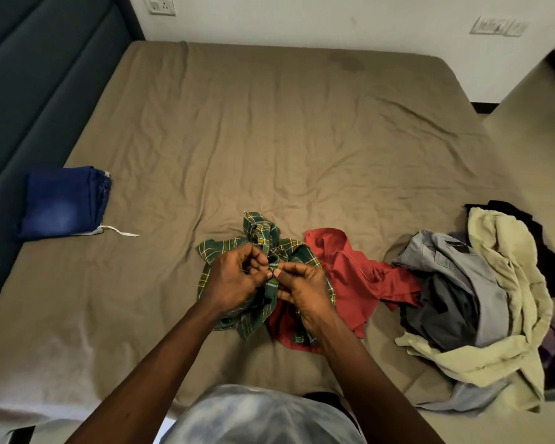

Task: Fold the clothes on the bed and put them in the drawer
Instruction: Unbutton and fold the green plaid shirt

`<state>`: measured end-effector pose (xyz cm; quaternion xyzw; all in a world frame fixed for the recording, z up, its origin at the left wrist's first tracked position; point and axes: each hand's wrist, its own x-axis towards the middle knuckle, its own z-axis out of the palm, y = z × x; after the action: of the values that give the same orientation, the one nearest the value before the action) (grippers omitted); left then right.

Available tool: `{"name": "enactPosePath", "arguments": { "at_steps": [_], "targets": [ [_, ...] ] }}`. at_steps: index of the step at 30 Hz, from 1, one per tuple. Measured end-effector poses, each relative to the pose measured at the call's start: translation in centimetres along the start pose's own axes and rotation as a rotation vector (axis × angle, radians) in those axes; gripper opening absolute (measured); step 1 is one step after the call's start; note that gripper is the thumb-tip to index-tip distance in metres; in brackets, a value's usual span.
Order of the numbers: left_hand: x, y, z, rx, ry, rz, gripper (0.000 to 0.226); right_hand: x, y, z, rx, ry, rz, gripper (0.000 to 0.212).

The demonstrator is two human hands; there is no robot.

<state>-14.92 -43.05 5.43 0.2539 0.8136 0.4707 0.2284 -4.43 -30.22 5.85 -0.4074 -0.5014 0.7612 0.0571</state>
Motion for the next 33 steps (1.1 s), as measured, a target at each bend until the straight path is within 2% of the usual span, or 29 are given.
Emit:
{"name": "enactPosePath", "arguments": {
  "at_steps": [4,8,16,19,22,26,30,33],
  "targets": [
    [0.1,0.6,0.2,0.070,-0.012,-0.004,0.026,0.0,-0.1,-0.5,-0.090,-0.007,-0.070,0.015],
    [0.3,1.6,0.5,0.162,-0.052,-0.004,0.026,0.5,-0.6,-1.1,-0.316,-0.029,-0.173,0.010],
    [2.5,2.7,-0.6,0.389,-0.258,0.306,0.046,1.9,-3.9,-3.8,-0.468,-0.282,-0.183,0.010],
    [3.7,2.9,-0.5,0.420,-0.325,0.357,0.035,2.5,-4.9,-4.8,-0.574,-0.332,-0.175,0.012],
    [4.8,2.9,-0.1,0.366,-0.357,0.285,0.015,3.0,-5.5,-5.6,-0.604,-0.339,-0.185,0.014],
    [5.3,2.7,0.9,0.196,-0.271,0.220,0.016,3.2,-5.6,-5.6,-0.511,-0.252,-0.219,0.014],
    [5.3,2.6,1.2,0.067,-0.296,0.197,0.007,3.7,-5.3,-5.6,-0.425,-0.187,-0.256,0.012],
    [5.1,2.2,1.1,0.005,-0.257,0.160,0.009,4.1,-4.7,-5.2,-0.405,-0.151,-0.257,0.012]
  ]
}}
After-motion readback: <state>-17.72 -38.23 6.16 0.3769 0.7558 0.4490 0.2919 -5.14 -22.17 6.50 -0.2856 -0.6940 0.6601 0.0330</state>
